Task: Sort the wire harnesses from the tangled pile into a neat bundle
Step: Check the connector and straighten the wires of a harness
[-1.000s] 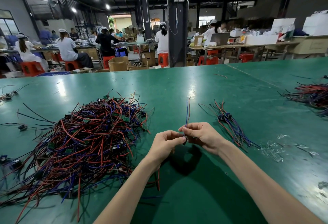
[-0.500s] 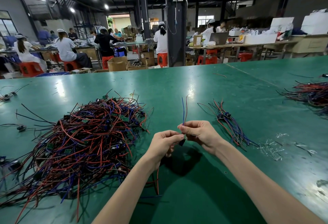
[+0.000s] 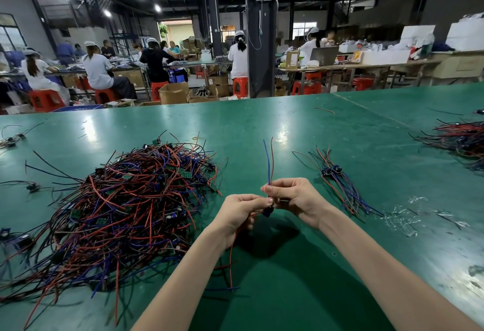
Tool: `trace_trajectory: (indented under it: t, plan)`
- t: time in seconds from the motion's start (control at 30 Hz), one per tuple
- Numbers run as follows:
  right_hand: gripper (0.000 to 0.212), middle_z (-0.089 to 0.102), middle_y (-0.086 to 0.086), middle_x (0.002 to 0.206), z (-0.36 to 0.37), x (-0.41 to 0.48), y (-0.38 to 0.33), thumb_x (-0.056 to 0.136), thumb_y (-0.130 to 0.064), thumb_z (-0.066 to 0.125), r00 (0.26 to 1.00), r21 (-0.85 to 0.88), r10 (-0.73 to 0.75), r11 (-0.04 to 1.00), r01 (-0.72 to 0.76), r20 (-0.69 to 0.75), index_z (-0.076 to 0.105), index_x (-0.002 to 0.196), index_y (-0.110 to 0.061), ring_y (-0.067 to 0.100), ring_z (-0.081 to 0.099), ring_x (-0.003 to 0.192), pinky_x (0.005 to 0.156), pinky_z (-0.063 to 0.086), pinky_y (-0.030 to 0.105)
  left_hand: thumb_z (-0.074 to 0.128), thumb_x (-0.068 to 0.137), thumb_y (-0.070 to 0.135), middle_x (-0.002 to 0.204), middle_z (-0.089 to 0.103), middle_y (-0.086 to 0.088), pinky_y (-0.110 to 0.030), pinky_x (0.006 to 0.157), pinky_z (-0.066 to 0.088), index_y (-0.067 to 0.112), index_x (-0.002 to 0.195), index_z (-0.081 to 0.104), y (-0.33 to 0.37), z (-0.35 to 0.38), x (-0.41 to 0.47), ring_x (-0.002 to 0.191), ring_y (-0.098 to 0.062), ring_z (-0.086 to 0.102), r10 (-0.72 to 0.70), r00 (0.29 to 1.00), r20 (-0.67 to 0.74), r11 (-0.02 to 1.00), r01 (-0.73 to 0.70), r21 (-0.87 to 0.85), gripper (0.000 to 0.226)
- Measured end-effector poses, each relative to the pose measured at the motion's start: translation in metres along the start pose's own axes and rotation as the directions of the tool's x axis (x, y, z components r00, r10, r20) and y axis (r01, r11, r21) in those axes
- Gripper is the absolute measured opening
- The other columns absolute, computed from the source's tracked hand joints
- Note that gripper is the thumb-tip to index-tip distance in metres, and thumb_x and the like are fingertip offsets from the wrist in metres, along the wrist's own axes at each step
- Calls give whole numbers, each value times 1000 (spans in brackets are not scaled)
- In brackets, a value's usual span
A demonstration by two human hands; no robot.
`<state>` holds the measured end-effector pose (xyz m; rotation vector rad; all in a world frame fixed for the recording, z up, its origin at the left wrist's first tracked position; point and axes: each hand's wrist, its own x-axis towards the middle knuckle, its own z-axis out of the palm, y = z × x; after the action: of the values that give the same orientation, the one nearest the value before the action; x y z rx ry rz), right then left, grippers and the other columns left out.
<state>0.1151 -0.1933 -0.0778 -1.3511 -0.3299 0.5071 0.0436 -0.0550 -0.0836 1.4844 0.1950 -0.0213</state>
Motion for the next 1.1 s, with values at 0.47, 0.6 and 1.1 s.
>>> trace_trajectory:
  t: [0.47,0.6,1.1]
  plan:
    - [13,62,-1,48,-20,9,-6,77,-5,74,915,28,-78,995,97,-396,66,67,-5,5,51,41,45,46,15,64,79,4,48,53,-3,-15,35,22,10,56,66,2,3,-1,35,-7,29,-49,999,-10,999,49,19,24]
    - [13,63,-2,51,-22,13,-4,74,-8,79,858,-83,-180,984,160,-481,69,66,-9,8,55,48,51,49,17,65,78,5,49,53,-4,-15,36,23,11,55,67,2,4,-1,38,-9,30,-51,999,-7,998,51,29,24]
    - [14,61,-6,48,-30,16,-4,80,-5,72,766,-22,-231,962,274,-600,65,68,-8,3,53,41,47,49,15,63,81,2,42,48,0,-14,35,24,9,54,65,5,4,-3,34,-7,29,-54,998,24,999,53,9,28]
